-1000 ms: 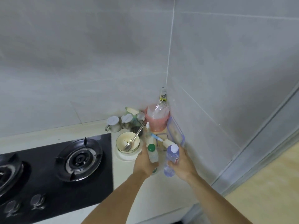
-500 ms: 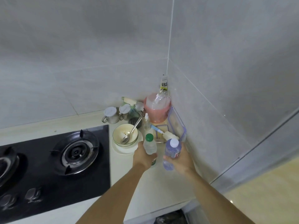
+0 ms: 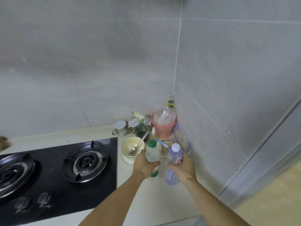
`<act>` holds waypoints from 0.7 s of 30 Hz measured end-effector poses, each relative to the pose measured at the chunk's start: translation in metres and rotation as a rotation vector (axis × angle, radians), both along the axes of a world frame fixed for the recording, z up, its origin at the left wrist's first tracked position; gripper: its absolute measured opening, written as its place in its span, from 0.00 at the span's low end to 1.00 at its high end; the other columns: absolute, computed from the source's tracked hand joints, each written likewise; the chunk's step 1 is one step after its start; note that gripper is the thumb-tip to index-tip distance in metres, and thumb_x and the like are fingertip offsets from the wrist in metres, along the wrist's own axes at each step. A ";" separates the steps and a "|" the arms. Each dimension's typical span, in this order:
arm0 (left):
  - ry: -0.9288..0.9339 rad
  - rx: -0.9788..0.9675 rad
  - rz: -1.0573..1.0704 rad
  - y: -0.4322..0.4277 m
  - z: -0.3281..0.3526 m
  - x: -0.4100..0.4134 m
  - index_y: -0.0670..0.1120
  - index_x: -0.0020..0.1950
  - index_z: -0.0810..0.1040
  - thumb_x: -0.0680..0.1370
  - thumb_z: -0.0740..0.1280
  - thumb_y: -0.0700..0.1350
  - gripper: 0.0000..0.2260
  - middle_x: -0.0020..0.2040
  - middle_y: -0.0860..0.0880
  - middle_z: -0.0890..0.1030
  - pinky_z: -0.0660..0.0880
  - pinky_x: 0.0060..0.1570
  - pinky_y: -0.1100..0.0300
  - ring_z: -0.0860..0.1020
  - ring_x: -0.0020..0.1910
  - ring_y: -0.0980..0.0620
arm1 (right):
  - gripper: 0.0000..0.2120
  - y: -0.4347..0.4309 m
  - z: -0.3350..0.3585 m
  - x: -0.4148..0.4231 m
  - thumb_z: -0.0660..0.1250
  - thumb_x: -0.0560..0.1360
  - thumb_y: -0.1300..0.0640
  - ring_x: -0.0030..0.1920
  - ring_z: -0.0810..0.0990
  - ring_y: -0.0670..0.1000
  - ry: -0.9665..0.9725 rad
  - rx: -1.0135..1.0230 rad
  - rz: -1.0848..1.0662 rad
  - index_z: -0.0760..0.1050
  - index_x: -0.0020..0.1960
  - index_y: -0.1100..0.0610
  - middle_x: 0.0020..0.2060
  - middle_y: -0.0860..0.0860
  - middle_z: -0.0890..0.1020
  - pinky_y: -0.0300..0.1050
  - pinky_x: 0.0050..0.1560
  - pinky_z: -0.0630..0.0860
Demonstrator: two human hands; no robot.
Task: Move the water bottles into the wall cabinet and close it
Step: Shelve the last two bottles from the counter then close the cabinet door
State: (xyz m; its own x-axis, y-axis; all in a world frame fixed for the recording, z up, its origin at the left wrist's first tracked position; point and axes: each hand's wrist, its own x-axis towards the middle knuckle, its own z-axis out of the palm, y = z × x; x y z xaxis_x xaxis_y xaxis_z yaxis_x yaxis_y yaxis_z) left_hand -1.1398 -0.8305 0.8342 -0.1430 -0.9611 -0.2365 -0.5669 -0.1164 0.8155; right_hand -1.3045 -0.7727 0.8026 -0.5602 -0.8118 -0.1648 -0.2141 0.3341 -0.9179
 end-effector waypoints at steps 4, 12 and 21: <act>0.003 -0.119 -0.005 -0.008 0.048 0.006 0.51 0.58 0.77 0.65 0.78 0.54 0.25 0.52 0.51 0.85 0.79 0.51 0.53 0.83 0.52 0.47 | 0.28 -0.008 0.049 0.001 0.85 0.63 0.57 0.49 0.85 0.52 0.042 -0.095 0.089 0.78 0.59 0.51 0.48 0.45 0.86 0.45 0.49 0.80; 0.074 -0.434 -0.009 -0.014 0.181 0.016 0.49 0.54 0.82 0.68 0.78 0.56 0.19 0.47 0.51 0.87 0.83 0.45 0.54 0.85 0.44 0.52 | 0.26 -0.014 0.177 0.002 0.83 0.67 0.56 0.50 0.86 0.49 0.099 -0.324 0.206 0.79 0.62 0.51 0.50 0.47 0.86 0.47 0.53 0.83; 0.251 -0.698 0.045 -0.001 0.337 0.018 0.46 0.58 0.82 0.69 0.80 0.53 0.22 0.49 0.49 0.87 0.84 0.47 0.51 0.86 0.46 0.51 | 0.21 -0.017 0.357 0.010 0.85 0.63 0.48 0.37 0.83 0.49 0.243 -0.586 0.192 0.81 0.50 0.53 0.41 0.49 0.86 0.44 0.39 0.80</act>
